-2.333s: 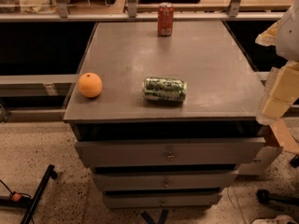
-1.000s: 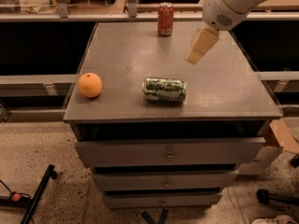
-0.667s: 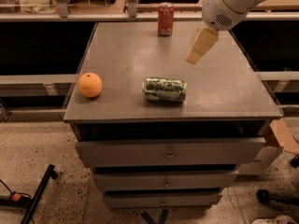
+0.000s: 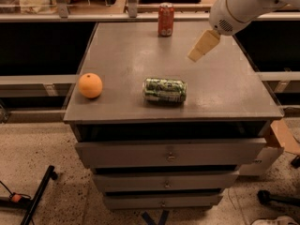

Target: Move coke can near green can

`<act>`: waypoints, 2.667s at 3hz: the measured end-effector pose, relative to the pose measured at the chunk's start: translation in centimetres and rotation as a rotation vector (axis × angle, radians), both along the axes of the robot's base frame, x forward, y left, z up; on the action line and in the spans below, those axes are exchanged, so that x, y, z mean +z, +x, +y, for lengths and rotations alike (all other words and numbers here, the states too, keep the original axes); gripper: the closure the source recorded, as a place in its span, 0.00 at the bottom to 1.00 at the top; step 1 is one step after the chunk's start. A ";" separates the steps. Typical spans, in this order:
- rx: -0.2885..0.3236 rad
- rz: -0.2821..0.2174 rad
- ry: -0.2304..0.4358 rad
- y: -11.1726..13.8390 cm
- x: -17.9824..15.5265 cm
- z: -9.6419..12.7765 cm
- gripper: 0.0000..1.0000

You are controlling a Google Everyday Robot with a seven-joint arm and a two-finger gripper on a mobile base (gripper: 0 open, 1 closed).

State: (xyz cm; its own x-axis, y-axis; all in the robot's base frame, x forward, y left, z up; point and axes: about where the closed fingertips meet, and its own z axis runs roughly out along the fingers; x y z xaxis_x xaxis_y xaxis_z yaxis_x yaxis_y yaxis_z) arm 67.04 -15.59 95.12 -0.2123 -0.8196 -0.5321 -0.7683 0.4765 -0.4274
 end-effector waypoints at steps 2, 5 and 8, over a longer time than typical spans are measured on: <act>-0.149 -0.076 0.138 5.8 0.4 -3.1 0.00; -0.168 -0.088 0.206 9.0 -0.1 -0.8 0.00; -0.220 -0.145 0.357 13.1 0.8 1.4 0.00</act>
Offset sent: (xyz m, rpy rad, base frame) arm 0.0835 -0.0536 0.0268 0.2005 -0.1216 -0.2196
